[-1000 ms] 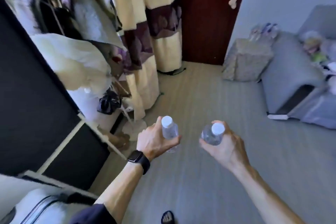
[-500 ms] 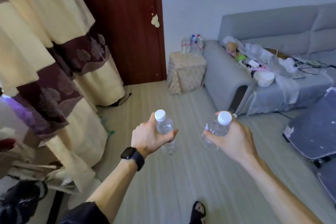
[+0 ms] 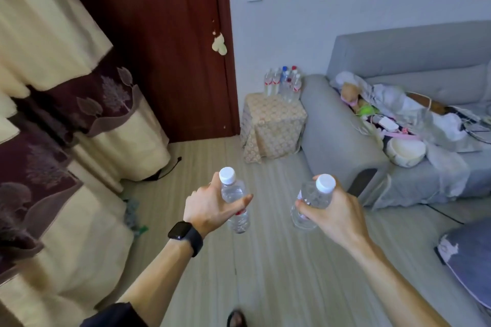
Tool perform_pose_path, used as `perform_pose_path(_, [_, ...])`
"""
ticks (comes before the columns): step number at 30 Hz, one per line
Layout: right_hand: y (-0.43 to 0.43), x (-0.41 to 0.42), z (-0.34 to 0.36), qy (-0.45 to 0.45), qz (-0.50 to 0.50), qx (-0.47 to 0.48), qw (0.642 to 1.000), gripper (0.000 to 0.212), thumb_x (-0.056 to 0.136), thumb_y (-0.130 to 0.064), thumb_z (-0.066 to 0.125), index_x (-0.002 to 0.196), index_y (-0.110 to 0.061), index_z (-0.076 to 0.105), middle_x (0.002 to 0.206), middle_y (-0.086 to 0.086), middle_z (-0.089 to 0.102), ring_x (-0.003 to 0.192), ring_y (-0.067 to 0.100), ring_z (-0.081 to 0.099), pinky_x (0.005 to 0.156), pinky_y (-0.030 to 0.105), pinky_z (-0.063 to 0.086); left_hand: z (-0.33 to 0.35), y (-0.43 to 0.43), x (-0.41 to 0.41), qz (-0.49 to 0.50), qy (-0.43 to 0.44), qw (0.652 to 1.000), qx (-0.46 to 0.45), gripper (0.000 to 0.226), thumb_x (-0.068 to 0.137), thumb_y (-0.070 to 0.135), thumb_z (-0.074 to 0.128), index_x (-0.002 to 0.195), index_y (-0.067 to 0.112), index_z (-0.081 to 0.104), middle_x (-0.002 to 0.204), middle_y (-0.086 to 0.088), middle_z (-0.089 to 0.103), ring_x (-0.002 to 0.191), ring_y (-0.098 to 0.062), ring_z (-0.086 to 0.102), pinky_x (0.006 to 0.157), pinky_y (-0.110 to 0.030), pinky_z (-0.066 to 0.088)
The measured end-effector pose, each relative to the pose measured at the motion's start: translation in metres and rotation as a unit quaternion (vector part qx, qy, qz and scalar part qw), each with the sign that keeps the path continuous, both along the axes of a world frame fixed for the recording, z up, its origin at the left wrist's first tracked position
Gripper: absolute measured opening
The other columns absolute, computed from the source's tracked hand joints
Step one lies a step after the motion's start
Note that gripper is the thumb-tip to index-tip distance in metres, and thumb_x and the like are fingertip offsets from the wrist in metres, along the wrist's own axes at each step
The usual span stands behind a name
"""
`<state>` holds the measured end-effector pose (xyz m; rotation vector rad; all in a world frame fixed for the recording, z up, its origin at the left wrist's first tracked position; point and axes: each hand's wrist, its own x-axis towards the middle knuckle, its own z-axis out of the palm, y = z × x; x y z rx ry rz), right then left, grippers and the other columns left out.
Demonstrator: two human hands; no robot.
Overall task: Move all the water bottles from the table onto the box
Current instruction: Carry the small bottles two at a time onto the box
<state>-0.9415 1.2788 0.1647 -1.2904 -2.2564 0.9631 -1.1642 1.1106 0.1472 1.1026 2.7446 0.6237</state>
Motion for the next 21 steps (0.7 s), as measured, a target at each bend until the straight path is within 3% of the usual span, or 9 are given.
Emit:
perform_pose_path(5, [0.082, -0.075, -0.008, -0.012, -0.009, 0.013, 1.000, 0.055, 0.063, -0.054, 0.083, 0.106, -0.028, 0.060, 0.089, -0.005, 0.073, 0.094, 0.027, 0.067, 0.078, 0.038, 0.054, -0.010, 0.093, -0.075, -0.031, 0.016, 0.999, -0.026, 0.080, 0.059, 0.098, 0.035, 0.109, 0.036, 0.039, 0.064, 0.017, 0.053, 0.060, -0.012, 0.054, 0.055, -0.028, 0.045])
perform_pose_path(9, [0.149, -0.132, -0.014, -0.027, -0.014, 0.004, 1.000, 0.064, 0.056, -0.068, 0.068, 0.102, -0.025, 0.062, 0.085, -0.011, 0.072, 0.088, 0.019, 0.068, 0.077, 0.037, 0.054, -0.013, 0.173, -0.136, -0.055, 0.008, 0.998, -0.036, 0.083, 0.059, 0.099, 0.034, 0.111, 0.035, 0.036, 0.068, 0.015, 0.056, 0.066, -0.018, 0.059, 0.061, -0.032, 0.052])
perform_pose_path(12, [0.199, -0.170, -0.022, -0.006, -0.041, -0.013, 0.999, 0.062, 0.057, -0.068, 0.071, 0.102, -0.027, 0.062, 0.082, -0.014, 0.073, 0.084, 0.012, 0.069, 0.075, 0.038, 0.056, -0.013, 0.235, -0.177, -0.079, -0.004, 0.996, -0.048, 0.088, 0.060, 0.099, 0.032, 0.115, 0.031, 0.038, 0.073, 0.013, 0.059, 0.073, -0.022, 0.065, 0.063, -0.034, 0.053])
perform_pose_path(16, [0.261, -0.209, -0.035, -0.005, -0.044, -0.020, 0.999, 0.059, 0.062, -0.068, 0.071, 0.104, -0.027, 0.063, 0.084, -0.017, 0.073, 0.082, 0.002, 0.068, 0.071, 0.030, 0.055, -0.021, 0.314, -0.219, -0.126, 0.003, 0.990, -0.064, 0.090, 0.065, 0.097, 0.030, 0.122, 0.028, 0.038, 0.093, 0.003, 0.069, 0.083, -0.027, 0.067, 0.070, -0.039, 0.056])
perform_pose_path(21, [0.347, -0.258, -0.055, 0.001, -0.062, -0.051, 0.997, 0.066, 0.059, -0.073, 0.072, 0.109, -0.033, 0.059, 0.087, -0.017, 0.071, 0.082, 0.003, 0.066, 0.072, 0.033, 0.055, -0.043, 0.403, -0.272, -0.137, 0.005, 0.989, -0.059, 0.107, 0.059, 0.103, 0.015, 0.132, 0.026, 0.036, 0.094, 0.004, 0.071, 0.082, -0.026, 0.068, 0.065, -0.036, 0.053])
